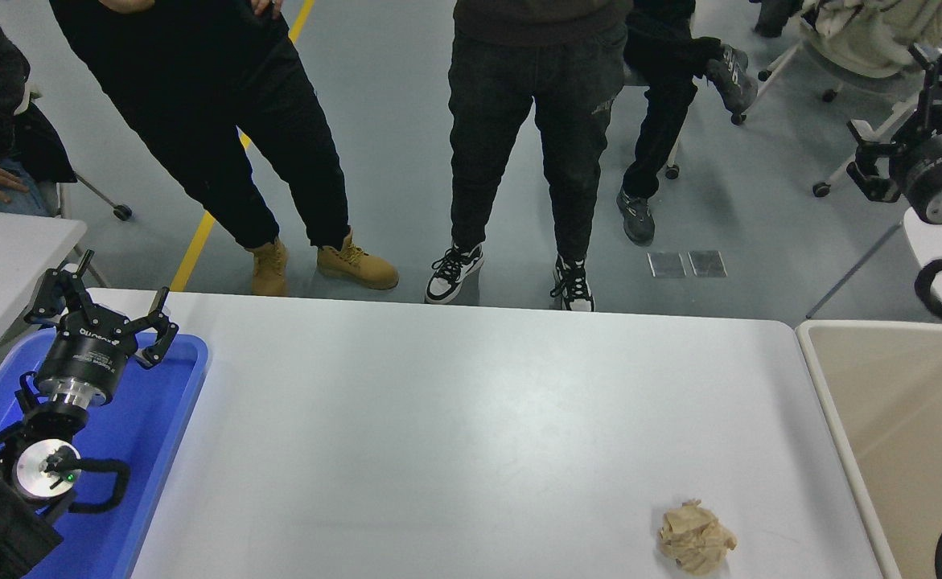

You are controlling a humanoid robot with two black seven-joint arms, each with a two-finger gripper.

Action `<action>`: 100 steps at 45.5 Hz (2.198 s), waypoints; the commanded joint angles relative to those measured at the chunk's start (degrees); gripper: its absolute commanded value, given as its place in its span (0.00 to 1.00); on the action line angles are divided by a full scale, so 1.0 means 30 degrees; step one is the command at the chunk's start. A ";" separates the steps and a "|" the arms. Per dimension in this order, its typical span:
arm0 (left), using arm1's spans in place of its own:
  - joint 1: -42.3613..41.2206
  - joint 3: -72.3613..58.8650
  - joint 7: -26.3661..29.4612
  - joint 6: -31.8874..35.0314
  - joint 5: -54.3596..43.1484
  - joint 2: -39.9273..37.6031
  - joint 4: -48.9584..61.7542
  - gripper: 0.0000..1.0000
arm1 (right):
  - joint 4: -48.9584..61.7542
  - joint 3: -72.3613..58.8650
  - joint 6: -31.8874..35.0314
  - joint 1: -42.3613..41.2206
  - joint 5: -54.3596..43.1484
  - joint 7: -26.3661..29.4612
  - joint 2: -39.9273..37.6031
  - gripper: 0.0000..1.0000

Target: Clean the table surface

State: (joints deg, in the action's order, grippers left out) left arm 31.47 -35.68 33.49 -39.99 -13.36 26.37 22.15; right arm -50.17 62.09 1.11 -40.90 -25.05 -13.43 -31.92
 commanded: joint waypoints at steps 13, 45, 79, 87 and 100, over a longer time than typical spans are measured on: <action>0.0000 0.0000 0.0000 0.0000 0.0000 0.0000 0.0000 1.00 | -0.0561 0.1831 0.0157 0.4519 0.0000 -0.3962 0.2874 0.98; 0.0000 0.0000 0.0000 0.0000 0.0000 0.0000 0.0000 1.00 | -0.0473 0.1802 0.0391 0.6600 0.0000 -0.4811 0.4164 0.99; 0.0000 0.0000 0.0000 0.0000 0.0000 0.0000 0.0000 1.00 | 0.0523 -0.8567 0.0362 0.2968 0.0147 -0.4724 -0.1344 0.98; 0.0000 0.0000 0.0000 0.0000 0.0000 0.0000 0.0000 1.00 | 0.0406 -1.3452 0.0888 0.0482 -0.1082 -0.4665 -0.2865 0.98; 0.0000 0.0000 0.0000 0.0000 0.0000 0.0000 0.0000 1.00 | 0.0376 -2.3270 0.2820 -0.5993 -0.4742 -0.4694 -0.5035 0.98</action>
State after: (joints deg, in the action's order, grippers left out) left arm 31.46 -35.68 33.48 -39.99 -13.36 26.37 22.14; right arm -48.97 13.96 4.80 -44.74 -31.16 -27.46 -41.95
